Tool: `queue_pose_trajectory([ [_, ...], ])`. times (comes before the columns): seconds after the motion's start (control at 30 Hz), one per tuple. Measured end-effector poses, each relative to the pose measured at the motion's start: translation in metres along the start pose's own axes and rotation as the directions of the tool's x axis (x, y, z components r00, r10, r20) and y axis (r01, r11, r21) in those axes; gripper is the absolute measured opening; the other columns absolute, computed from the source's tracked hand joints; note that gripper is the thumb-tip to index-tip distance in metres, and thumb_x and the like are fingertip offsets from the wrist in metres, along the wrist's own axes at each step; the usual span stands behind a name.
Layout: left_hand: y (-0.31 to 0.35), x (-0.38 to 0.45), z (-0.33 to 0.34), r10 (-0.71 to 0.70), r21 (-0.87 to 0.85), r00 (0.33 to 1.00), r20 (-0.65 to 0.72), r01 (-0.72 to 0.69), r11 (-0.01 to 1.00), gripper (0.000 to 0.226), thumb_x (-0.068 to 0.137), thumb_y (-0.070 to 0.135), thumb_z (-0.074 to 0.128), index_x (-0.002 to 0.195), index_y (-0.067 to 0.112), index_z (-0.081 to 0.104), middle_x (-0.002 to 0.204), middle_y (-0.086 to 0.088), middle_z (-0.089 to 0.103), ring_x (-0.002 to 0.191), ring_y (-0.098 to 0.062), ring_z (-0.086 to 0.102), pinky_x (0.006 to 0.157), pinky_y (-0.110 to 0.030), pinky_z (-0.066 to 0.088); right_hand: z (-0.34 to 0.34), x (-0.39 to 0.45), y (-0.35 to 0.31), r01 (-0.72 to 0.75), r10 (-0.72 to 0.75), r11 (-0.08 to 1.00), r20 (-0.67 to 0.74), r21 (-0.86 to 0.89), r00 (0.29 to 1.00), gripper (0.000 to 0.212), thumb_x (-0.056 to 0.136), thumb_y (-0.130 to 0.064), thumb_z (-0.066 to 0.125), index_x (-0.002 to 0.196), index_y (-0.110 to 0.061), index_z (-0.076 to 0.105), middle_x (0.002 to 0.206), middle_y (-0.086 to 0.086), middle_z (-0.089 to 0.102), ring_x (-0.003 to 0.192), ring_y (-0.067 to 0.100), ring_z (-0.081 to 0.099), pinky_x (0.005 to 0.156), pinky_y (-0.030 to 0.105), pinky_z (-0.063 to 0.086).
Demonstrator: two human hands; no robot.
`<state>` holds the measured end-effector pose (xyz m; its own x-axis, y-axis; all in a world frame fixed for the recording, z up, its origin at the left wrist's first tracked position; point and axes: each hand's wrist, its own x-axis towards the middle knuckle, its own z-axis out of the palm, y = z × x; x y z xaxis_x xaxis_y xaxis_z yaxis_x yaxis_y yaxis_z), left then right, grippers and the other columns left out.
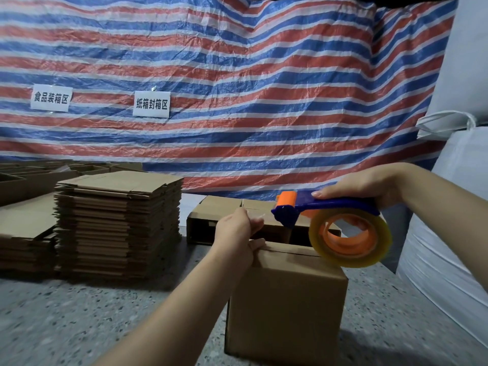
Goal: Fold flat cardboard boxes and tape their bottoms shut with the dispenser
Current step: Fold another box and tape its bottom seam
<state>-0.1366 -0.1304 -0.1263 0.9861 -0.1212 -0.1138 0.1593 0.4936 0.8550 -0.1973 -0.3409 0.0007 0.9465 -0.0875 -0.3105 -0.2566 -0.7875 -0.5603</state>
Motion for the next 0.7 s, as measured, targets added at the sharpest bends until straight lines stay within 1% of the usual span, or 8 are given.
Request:
queue_pose_trajectory([
  [0.13,0.001,0.0,-0.001,-0.028,-0.042,0.998,-0.048,0.026,0.999,0.024,0.096,0.0,0.045,0.074,0.005,0.055,0.085,-0.015,0.065,0.079,-0.02,0.06,0.068,-0.044,0.056,0.006,0.01,-0.007,-0.008,0.009,0.999,0.007,-0.04,1.0,0.098,0.048,-0.071,0.082,0.122,-0.009,0.064,0.099,0.013,0.074,0.073,0.019,0.068,0.064,0.03,0.057],
  [0.2,0.001,-0.001,-0.003,0.0,-0.026,1.0,0.002,0.0,1.0,0.024,0.1,0.01,0.043,0.078,0.01,0.052,0.083,-0.008,0.06,0.073,-0.018,0.059,0.065,-0.038,0.054,0.007,0.013,-0.011,-0.019,0.019,0.998,0.005,-0.056,1.0,0.098,0.047,-0.072,0.082,0.12,-0.008,0.066,0.092,0.012,0.074,0.066,0.017,0.067,0.058,0.029,0.055],
  [0.3,0.009,-0.005,-0.01,0.08,0.072,0.995,0.052,-0.083,0.994,0.027,0.1,0.018,0.045,0.076,0.01,0.051,0.072,-0.005,0.058,0.061,-0.016,0.062,0.07,-0.038,0.058,0.008,0.013,-0.015,-0.045,0.047,0.998,0.027,-0.05,0.999,0.088,0.053,-0.069,0.079,0.115,-0.007,0.068,0.081,0.008,0.073,0.059,0.014,0.065,0.053,0.026,0.053],
  [0.37,0.017,-0.002,-0.023,0.196,0.258,0.978,0.07,-0.208,0.944,0.029,0.099,0.022,0.052,0.074,0.007,0.054,0.067,-0.006,0.056,0.054,-0.014,0.061,0.06,-0.031,0.059,0.01,0.014,-0.018,-0.056,0.058,0.996,0.026,-0.076,0.998,0.087,0.055,-0.068,0.077,0.118,-0.009,0.067,0.082,0.007,0.073,0.06,0.013,0.066,0.055,0.025,0.053],
  [0.43,0.018,-0.001,-0.04,0.269,0.497,0.953,0.136,-0.301,0.814,0.026,0.097,0.026,0.056,0.079,0.008,0.06,0.064,-0.003,0.055,0.049,-0.011,0.053,0.045,-0.021,0.046,0.01,0.016,-0.023,-0.066,0.068,0.993,0.025,-0.1,0.997,0.086,0.056,-0.068,0.075,0.119,-0.01,0.067,0.084,0.006,0.074,0.061,0.012,0.067,0.055,0.025,0.054],
  [0.53,0.013,0.0,-0.058,0.273,0.634,0.95,0.151,-0.305,0.711,0.026,0.095,0.031,0.059,0.079,0.011,0.063,0.06,0.0,0.051,0.051,-0.013,0.044,0.042,-0.019,0.035,0.014,0.019,-0.029,-0.079,0.083,0.987,0.021,-0.141,0.996,0.086,0.056,-0.068,0.075,0.12,-0.011,0.067,0.087,0.006,0.076,0.062,0.012,0.069,0.054,0.024,0.054],
  [0.6,0.009,0.001,-0.062,0.264,0.631,0.955,0.132,-0.287,0.721,0.029,0.096,0.03,0.058,0.075,0.011,0.059,0.059,0.0,0.049,0.052,-0.014,0.045,0.042,-0.02,0.04,0.016,0.023,-0.032,-0.086,0.09,0.982,0.017,-0.169,0.996,0.089,0.053,-0.069,0.077,0.121,-0.012,0.068,0.091,0.007,0.076,0.063,0.012,0.069,0.054,0.024,0.053],
  [0.7,0.003,0.002,-0.063,0.232,0.542,0.967,0.105,-0.251,0.802,0.029,0.098,0.023,0.056,0.074,0.008,0.061,0.061,-0.001,0.053,0.048,-0.011,0.048,0.043,-0.02,0.045,0.019,0.027,-0.04,-0.097,0.104,0.973,0.02,-0.209,0.994,0.086,0.054,-0.069,0.078,0.119,-0.013,0.07,0.095,0.008,0.076,0.066,0.013,0.067,0.057,0.026,0.054],
])
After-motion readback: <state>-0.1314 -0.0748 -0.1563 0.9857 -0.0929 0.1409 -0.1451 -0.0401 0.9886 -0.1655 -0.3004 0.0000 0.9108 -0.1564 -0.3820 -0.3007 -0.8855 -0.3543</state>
